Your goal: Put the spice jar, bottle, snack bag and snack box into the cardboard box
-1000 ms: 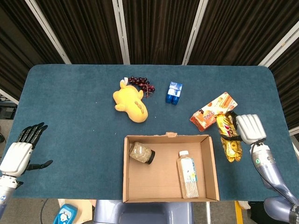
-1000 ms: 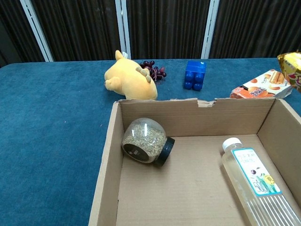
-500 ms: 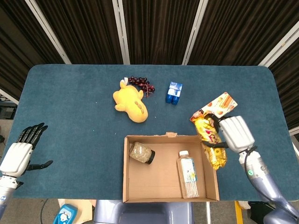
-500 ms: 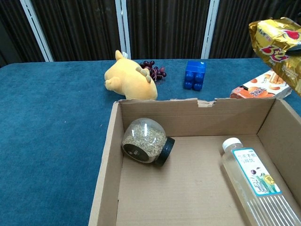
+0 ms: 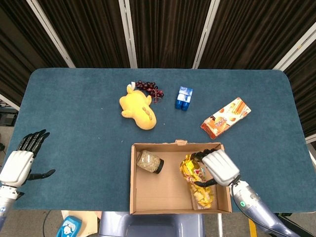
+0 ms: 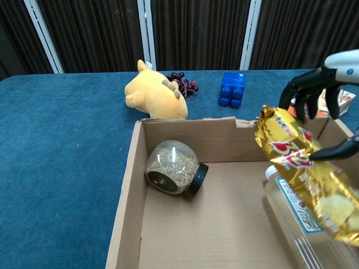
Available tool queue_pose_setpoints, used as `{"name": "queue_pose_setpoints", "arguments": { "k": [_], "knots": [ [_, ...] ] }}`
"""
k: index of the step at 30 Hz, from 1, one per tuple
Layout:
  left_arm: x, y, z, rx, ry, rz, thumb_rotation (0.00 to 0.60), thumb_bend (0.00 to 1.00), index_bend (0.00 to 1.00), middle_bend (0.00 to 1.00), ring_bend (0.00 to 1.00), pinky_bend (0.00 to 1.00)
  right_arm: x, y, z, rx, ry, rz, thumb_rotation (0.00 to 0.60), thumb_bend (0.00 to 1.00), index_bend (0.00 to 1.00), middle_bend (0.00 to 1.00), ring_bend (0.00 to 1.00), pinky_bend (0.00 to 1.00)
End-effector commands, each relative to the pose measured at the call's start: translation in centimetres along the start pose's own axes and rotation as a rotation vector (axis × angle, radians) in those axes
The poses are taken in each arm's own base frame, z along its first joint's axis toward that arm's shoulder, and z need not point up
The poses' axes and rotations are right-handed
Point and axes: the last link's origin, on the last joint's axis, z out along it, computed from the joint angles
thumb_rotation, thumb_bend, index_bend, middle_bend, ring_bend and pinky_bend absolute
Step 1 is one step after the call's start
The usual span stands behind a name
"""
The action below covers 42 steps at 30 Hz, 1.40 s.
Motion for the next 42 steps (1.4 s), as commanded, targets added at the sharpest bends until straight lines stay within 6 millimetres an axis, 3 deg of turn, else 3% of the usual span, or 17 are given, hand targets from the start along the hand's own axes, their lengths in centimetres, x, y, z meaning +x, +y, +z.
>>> {"name": "queue_pose_setpoints", "arguments": {
  "k": [1,7,12,18,23,28,32,42],
  "knots": [
    [0.0,-0.1,0.0,0.001,0.001,-0.003,0.6,0.06,0.02,0.0,0.0,0.0,-0.7,-1.2,0.3,0.014,-0.05,0.0,0.6,0.04,0.12,0.03,0.01,0.13],
    [0.1,-0.2,0.0,0.004,0.005,-0.01,0.6,0.06,0.02,0.0,0.0,0.0,1.1,-0.9,1.4,-0.032,0.035,0.003,0.6,0.03,0.07,0.0,0.0,0.08],
    [0.2,-0.3,0.0,0.006,0.008,-0.013,0.6,0.06,0.02,0.0,0.0,0.0,4.3,1.4,2.1,-0.119,0.152,-0.015,0.6,0.03,0.07,0.0,0.0,0.07],
    [0.2,-0.3,0.0,0.006,0.016,-0.013,0.6,0.06,0.02,0.0,0.0,0.0,8.8,7.0,3.1,-0.268,0.282,-0.101,0.6,0.03,0.07,0.0,0.0,0.06],
    [0.1,-0.3,0.1,0.007,0.017,-0.006,0.6,0.06,0.02,0.0,0.0,0.0,10.6,11.9,3.6,-0.331,0.249,-0.295,0.6,0.0,0.01,0.0,0.0,0.04],
    [0.0,-0.3,0.3,0.006,0.022,-0.001,0.6,0.06,0.02,0.0,0.0,0.0,10.3,15.7,4.4,-0.341,0.189,-0.475,0.6,0.0,0.01,0.0,0.0,0.03],
    [-0.2,-0.2,0.3,0.006,0.024,0.001,0.6,0.06,0.02,0.0,0.0,0.0,9.0,18.0,5.4,-0.349,0.144,-0.513,0.6,0.0,0.01,0.0,0.0,0.03],
    [-0.4,-0.4,0.5,0.023,0.022,0.003,0.6,0.06,0.02,0.0,0.0,0.0,4.4,21.1,8.9,-0.323,0.024,-0.611,0.6,0.0,0.0,0.0,0.0,0.03]
  ]
}}
